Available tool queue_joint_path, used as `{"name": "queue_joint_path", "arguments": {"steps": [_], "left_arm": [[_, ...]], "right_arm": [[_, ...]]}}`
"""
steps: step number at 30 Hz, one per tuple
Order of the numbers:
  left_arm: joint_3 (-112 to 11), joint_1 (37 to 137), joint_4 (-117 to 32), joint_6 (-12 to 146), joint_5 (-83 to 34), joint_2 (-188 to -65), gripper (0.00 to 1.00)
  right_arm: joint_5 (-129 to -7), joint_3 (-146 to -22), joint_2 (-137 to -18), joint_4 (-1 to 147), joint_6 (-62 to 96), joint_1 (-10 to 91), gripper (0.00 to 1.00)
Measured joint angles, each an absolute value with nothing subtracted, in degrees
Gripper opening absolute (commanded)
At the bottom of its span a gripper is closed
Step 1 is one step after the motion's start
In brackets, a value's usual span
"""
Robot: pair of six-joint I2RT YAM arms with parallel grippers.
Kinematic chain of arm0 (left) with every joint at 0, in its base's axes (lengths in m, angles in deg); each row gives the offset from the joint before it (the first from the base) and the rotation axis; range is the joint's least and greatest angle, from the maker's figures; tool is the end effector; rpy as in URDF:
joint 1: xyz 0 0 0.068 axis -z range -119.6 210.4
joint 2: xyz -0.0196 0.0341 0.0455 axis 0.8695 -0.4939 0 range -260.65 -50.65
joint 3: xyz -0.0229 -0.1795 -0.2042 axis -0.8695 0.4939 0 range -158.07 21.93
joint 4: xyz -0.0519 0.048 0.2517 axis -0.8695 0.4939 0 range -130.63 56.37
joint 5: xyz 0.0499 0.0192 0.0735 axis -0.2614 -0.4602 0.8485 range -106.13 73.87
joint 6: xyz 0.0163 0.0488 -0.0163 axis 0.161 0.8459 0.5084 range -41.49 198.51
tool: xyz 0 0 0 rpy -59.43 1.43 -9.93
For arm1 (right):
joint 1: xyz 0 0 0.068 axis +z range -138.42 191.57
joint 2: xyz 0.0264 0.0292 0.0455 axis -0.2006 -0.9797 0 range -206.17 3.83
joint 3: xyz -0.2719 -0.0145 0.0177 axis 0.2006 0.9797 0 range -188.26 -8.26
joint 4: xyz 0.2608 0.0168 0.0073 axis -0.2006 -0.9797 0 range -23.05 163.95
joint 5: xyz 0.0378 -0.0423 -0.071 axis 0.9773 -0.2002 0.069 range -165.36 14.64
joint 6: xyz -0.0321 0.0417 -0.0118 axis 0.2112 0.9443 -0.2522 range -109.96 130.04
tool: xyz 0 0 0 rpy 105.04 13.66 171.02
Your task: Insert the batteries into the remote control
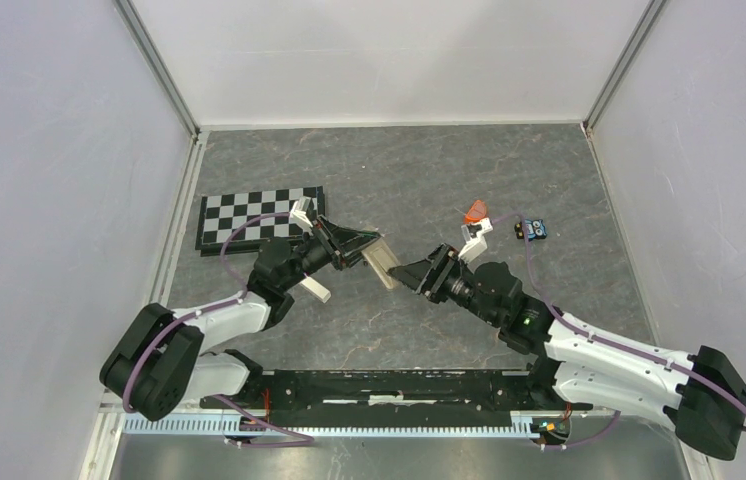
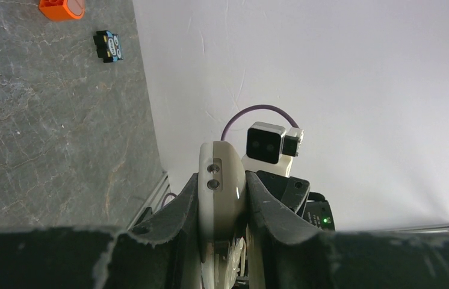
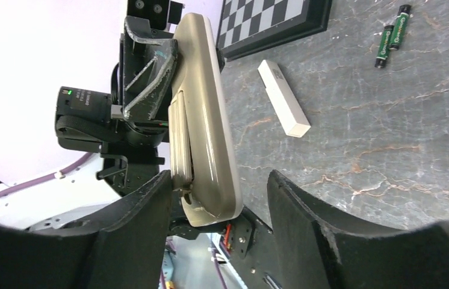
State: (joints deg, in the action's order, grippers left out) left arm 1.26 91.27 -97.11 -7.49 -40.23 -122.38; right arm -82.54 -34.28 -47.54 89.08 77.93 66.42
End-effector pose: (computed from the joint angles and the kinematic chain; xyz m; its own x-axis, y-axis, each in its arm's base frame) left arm 0.2019 -0.1375 0.2214 -0.8096 -0.5770 -0.1080 0.1380 -0.0083 -0.9904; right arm 0.1244 0.1690 0.2497 -0.7244 0.5679 -0.3908 -0.1839 0.3872 0.9035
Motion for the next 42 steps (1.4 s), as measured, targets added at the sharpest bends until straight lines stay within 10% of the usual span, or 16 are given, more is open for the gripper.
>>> {"name": "queue_joint_path", "arguments": {"steps": [17, 42], "left_arm": [[1.0, 90.0, -96.4, -7.4, -40.5, -121.9, 0.02], [-1.9, 89.9, -89.5, 1.5, -45.5, -118.5, 0.02]], "right_arm": [[-78.8, -32.8, -51.8, 98.2, 81.8, 64.6, 0.37], [-74.9, -39.5, -58.5, 95.1, 74.9, 62.8, 0.64]]}}
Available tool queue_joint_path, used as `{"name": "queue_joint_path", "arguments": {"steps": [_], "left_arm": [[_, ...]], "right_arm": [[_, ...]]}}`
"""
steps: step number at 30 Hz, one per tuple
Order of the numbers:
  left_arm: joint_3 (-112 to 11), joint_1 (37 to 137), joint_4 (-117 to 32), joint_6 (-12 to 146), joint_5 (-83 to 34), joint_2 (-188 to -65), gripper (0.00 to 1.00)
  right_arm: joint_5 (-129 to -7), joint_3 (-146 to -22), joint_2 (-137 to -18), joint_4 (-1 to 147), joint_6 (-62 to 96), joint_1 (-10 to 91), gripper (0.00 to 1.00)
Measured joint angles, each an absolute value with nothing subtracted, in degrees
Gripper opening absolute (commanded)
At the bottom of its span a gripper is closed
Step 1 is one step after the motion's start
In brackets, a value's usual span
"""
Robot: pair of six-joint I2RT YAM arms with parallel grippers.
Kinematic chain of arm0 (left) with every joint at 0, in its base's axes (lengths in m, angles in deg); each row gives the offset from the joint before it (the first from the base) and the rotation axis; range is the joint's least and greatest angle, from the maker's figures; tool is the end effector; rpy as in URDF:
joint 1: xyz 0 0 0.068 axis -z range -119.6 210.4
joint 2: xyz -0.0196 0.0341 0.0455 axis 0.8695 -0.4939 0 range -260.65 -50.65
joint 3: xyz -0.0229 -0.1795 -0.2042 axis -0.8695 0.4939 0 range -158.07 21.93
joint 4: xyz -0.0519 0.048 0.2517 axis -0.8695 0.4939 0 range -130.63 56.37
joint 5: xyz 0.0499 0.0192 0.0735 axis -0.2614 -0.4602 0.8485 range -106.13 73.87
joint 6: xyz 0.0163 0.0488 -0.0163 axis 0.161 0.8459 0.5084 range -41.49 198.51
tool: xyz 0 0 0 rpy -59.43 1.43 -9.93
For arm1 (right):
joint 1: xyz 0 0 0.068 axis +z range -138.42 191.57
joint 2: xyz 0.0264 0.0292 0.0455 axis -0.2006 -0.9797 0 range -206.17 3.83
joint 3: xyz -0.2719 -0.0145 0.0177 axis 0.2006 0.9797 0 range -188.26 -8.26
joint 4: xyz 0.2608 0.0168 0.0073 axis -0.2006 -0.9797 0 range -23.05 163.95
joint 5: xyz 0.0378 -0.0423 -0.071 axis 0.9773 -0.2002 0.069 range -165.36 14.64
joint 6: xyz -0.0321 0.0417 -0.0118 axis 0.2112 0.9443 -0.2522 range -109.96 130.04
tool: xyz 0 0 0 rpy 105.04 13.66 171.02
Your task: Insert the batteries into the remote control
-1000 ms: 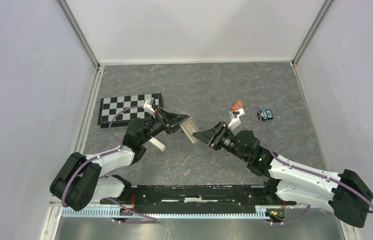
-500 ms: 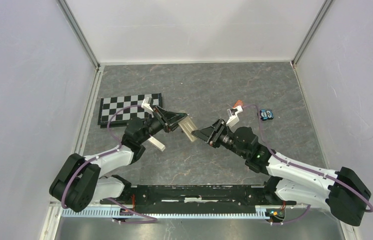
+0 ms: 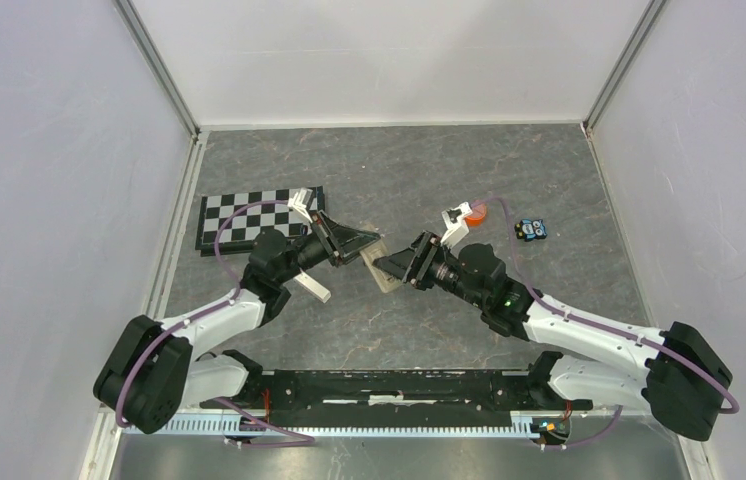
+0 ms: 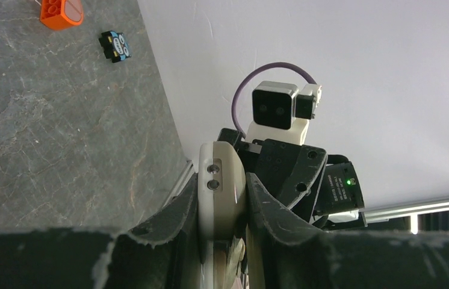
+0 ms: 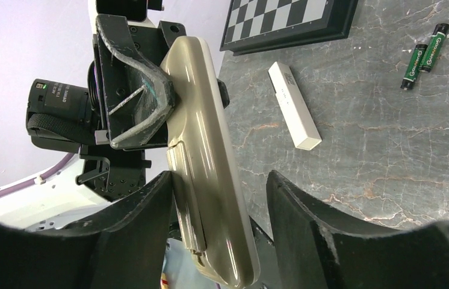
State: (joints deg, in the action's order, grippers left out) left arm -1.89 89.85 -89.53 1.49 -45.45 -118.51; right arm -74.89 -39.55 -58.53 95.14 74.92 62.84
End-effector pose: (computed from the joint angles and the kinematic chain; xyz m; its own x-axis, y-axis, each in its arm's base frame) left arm 0.2030 -0.1345 0.2397 -0.8151 -0.5155 -0.2643 0.2637 0.0760 -0.9616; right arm 0.1538 0.1923 0.2535 -0.7564 0.5041 -0.4168 -0.2359 0.3841 0.8926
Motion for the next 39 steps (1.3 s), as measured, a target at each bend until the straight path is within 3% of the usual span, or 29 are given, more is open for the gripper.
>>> {"name": "queue_joint_path", "arguments": {"steps": [3, 10, 22, 33, 39], "left_arm": [[-1.9, 89.9, -89.6, 1.6, -46.4, -118.4, 0.02], [-1.9, 90.1, -91.2, 1.6, -47.7, -118.3, 0.02], [-1.9, 90.0, -96.4, 1.5, -51.4, -118.4, 0.02], [-1.9, 90.1, -96.2, 1.5, -51.9, -119.5, 0.02], [-2.0, 90.0, -92.9, 3.0, -51.6, -119.5, 0.02]], "right_arm": [[-74.8, -39.2, -58.5, 95.7, 74.7, 62.8, 0.63], [-72.7, -38.0, -58.5, 100.2, 75.6, 62.8, 0.42], [-65.8, -36.5, -59.4, 105.0, 79.7, 61.5, 0.28], [-64.5, -35.5, -58.6, 104.6, 78.7, 60.9, 0.32], [-64.9, -34.8, -58.4, 104.5, 76.4, 60.9, 0.54]]}}
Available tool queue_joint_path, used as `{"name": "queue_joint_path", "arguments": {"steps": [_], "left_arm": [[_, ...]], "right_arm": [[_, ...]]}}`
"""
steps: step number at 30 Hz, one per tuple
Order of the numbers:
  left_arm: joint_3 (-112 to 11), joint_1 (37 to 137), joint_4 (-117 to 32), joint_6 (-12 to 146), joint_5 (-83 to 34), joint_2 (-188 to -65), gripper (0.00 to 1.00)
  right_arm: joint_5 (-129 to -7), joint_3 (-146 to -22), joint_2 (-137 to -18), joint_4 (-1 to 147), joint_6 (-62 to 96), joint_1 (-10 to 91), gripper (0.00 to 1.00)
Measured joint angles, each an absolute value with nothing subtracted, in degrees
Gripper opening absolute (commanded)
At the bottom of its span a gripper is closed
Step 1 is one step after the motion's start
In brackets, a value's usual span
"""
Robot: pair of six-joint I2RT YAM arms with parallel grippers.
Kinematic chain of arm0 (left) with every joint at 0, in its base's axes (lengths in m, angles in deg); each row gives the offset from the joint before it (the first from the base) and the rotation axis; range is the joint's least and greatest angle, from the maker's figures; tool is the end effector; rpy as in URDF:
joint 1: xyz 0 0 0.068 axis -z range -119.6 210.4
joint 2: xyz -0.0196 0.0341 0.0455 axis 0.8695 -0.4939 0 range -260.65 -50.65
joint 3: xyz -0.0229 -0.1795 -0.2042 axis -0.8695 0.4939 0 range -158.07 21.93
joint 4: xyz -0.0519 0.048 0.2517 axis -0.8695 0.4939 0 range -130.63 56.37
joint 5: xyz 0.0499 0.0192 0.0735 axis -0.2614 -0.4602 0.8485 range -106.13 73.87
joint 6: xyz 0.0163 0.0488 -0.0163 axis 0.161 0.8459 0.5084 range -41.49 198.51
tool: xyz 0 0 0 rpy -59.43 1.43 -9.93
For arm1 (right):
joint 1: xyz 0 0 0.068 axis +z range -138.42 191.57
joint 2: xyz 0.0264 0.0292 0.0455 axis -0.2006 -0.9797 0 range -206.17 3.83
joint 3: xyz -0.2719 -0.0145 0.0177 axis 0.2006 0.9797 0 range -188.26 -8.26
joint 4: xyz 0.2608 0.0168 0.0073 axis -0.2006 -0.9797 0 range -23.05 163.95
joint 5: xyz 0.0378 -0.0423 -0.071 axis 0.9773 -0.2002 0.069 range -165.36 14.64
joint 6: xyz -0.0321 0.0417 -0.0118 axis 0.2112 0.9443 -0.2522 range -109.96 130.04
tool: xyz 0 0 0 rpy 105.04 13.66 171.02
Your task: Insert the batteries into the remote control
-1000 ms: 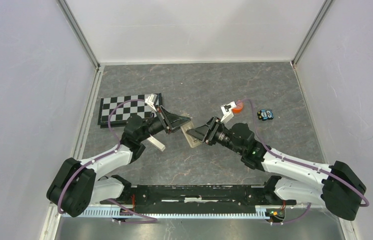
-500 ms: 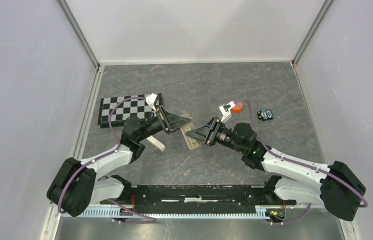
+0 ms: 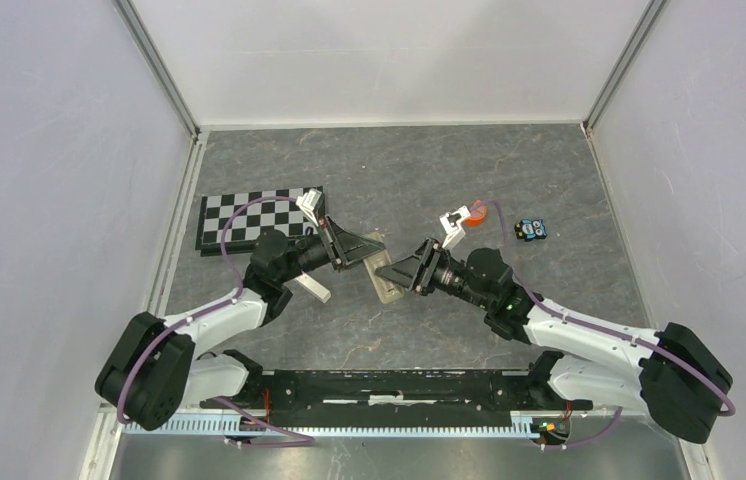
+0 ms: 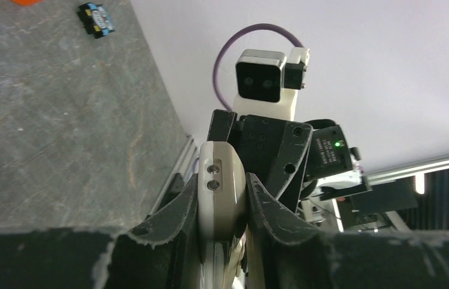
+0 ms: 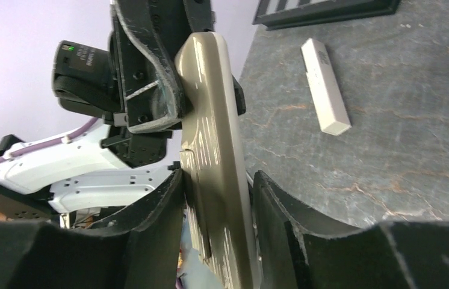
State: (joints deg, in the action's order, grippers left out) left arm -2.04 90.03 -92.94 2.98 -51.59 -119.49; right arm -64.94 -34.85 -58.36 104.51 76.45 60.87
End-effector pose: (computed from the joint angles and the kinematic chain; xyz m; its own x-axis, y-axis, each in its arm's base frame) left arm 0.2008 -0.1379 0.2427 -0.8459 -0.4262 -0.3206 0.3347 0.0438 -0.9413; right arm 0.1513 0.1858 0.2436 -0.8139 0.4361 -0.3839 -0.2927 0.2630 0.9193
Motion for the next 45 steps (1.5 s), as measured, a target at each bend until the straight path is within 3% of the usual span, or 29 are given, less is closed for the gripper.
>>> {"name": "queue_joint_path", "arguments": {"steps": [9, 15, 20, 26, 28, 45], "left_arm": [[-2.1, 90.0, -88.4, 8.5, -48.7, -119.4, 0.02], [-2.1, 90.0, -86.7, 11.6, -44.6, -119.2, 0.02], [-2.1, 90.0, -86.2, 13.6, -41.2, -119.2, 0.02], [-2.1, 89.8, -86.2, 15.1, -38.9, -119.9, 0.02], [-2.1, 89.7, -86.4, 15.4, -38.6, -120.3, 0.02], [-2.1, 89.7, -87.1, 16.2, -38.0, -121.3, 0.02]], "right_arm": [[-68.5, -34.6, -58.6, 100.6, 70.9, 60.3, 0.85], [-72.3, -34.6, -56.5, 96.4, 68.9, 60.0, 0.87], [-75.9, -34.6, -51.9, 91.8, 68.9, 59.9, 0.79], [-76.6, -34.6, -50.9, 88.4, 70.3, 59.8, 0.53], [-75.8, -34.0, -50.9, 90.0, 71.8, 59.8, 0.48], [-69.1, -32.6, -57.0, 99.2, 81.4, 60.3, 0.33]]}}
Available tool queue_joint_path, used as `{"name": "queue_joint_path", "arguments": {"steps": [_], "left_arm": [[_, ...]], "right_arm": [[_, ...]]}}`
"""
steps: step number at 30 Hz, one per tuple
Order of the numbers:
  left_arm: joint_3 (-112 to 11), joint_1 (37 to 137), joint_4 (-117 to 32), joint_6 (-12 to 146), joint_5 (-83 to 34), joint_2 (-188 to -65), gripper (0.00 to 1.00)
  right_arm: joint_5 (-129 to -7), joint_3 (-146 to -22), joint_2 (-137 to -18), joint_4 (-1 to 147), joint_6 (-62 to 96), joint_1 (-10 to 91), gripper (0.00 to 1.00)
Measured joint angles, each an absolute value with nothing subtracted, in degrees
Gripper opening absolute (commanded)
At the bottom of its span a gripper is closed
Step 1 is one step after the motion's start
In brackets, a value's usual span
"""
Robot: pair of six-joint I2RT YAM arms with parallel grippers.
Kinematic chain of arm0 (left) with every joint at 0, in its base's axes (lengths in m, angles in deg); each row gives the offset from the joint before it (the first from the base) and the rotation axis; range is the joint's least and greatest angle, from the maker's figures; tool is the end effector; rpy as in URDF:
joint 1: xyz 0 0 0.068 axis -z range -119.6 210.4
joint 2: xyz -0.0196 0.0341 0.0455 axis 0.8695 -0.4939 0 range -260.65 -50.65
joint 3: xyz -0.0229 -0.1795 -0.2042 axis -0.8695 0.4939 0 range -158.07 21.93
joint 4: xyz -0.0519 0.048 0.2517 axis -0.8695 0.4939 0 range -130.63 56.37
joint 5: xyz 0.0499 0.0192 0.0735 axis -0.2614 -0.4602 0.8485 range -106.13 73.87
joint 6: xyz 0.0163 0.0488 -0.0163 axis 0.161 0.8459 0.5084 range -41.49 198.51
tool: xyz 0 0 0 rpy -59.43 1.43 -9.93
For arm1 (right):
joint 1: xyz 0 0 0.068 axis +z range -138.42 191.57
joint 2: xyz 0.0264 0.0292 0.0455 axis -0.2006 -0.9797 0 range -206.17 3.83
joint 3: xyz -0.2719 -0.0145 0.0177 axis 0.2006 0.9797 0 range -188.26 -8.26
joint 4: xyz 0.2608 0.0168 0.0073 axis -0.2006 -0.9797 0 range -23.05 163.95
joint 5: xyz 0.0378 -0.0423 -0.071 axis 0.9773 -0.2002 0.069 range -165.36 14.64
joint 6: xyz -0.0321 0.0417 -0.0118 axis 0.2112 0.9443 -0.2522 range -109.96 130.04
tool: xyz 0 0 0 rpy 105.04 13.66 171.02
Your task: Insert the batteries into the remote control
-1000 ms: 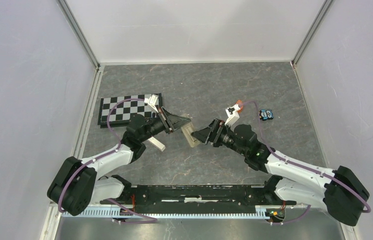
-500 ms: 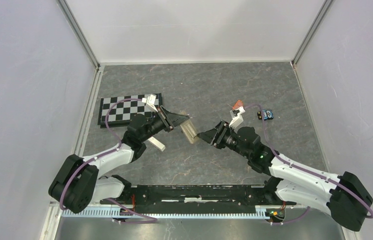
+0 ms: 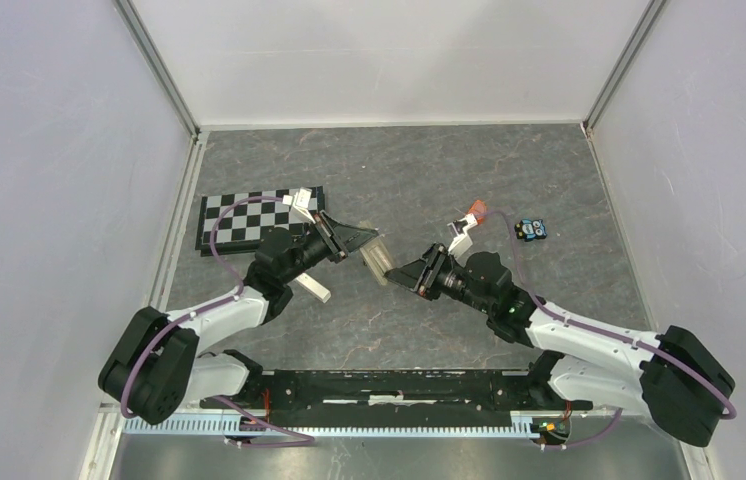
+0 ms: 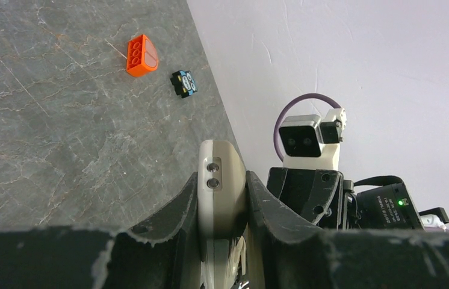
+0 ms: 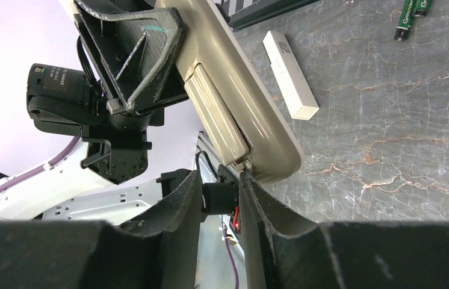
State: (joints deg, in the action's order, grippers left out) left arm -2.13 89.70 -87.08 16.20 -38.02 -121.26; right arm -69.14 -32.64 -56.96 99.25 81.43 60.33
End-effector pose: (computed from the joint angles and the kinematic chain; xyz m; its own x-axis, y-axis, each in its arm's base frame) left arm 0.2127 -0.1345 0.2257 -0.6906 -0.5546 -0.4642 0.3608 0.2920 -0.8857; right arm 0.1495 0.1764 0.2257 -0.8153 0.4992 -0.2932 -0.1404 0.3209 0.9366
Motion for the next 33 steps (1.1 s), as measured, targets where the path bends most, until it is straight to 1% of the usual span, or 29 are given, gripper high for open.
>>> {"name": "queue_joint_path", "arguments": {"steps": [5, 10, 16, 33], "left_arm": [[-2.1, 89.7, -87.9, 16.1, -38.1, -121.3, 0.02], [-2.1, 89.6, -88.3, 16.0, -38.7, -121.3, 0.02], [-2.1, 89.5, -88.4, 16.0, -38.8, -121.3, 0.02], [-2.1, 89.3, -88.4, 16.0, -38.9, -122.4, 0.02]], "right_arm": [[-68.9, -32.6, -57.2, 100.3, 82.3, 60.3, 0.29], [-69.2, -32.4, -57.3, 100.5, 82.3, 60.3, 0.22], [-70.0, -32.4, -57.4, 100.4, 81.0, 60.6, 0.16], [-70.9, -33.4, -57.3, 98.0, 77.0, 60.6, 0.14]]}}
